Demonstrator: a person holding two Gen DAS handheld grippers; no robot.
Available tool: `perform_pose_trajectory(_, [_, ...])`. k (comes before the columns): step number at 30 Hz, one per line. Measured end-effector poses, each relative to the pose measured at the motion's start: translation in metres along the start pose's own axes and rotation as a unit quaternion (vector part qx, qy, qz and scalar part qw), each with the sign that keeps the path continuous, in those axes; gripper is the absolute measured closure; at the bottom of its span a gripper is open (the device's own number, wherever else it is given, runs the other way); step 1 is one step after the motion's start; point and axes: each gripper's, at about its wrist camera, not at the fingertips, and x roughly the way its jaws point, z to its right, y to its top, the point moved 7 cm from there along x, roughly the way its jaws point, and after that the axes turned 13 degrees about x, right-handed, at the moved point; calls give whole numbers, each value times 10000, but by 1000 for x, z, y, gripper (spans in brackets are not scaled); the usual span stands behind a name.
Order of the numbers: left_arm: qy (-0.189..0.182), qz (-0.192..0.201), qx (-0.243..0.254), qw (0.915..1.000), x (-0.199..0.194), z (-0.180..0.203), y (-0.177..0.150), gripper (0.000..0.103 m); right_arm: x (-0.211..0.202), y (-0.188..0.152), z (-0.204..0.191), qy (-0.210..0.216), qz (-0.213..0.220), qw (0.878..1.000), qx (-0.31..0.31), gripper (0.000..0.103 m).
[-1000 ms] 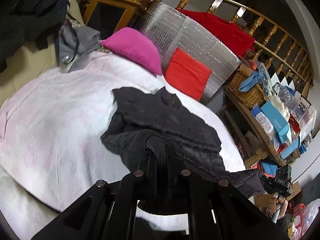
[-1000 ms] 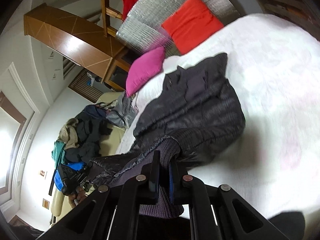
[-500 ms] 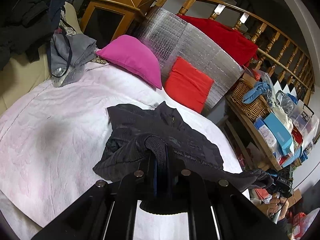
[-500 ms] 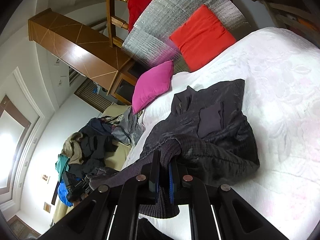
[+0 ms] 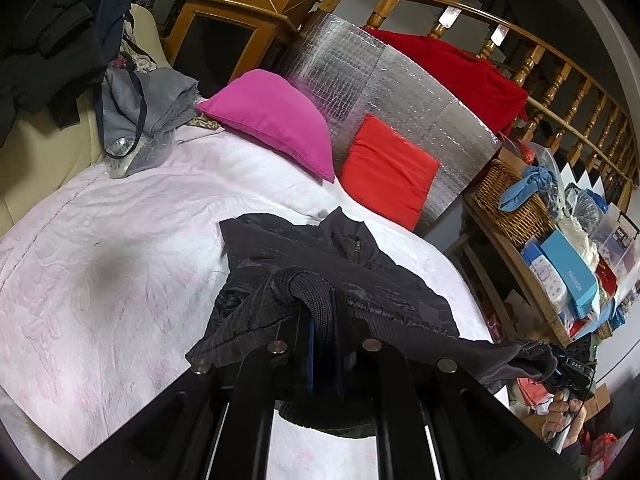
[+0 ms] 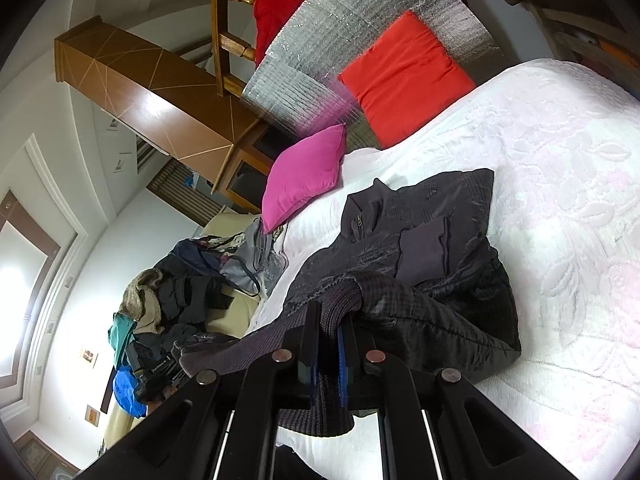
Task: Fold large clothes
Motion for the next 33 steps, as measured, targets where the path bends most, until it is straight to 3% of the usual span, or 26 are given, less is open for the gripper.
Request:
perform_pose_trajectory(16, [483, -126, 121, 9987, 18, 0, 3, 95, 15, 12, 3, -111, 29, 9999, 31, 96])
perform_pose_trajectory(33, [655, -220, 198, 9974, 39, -1, 13, 95, 29, 25, 4, -204, 55, 9998, 64, 96])
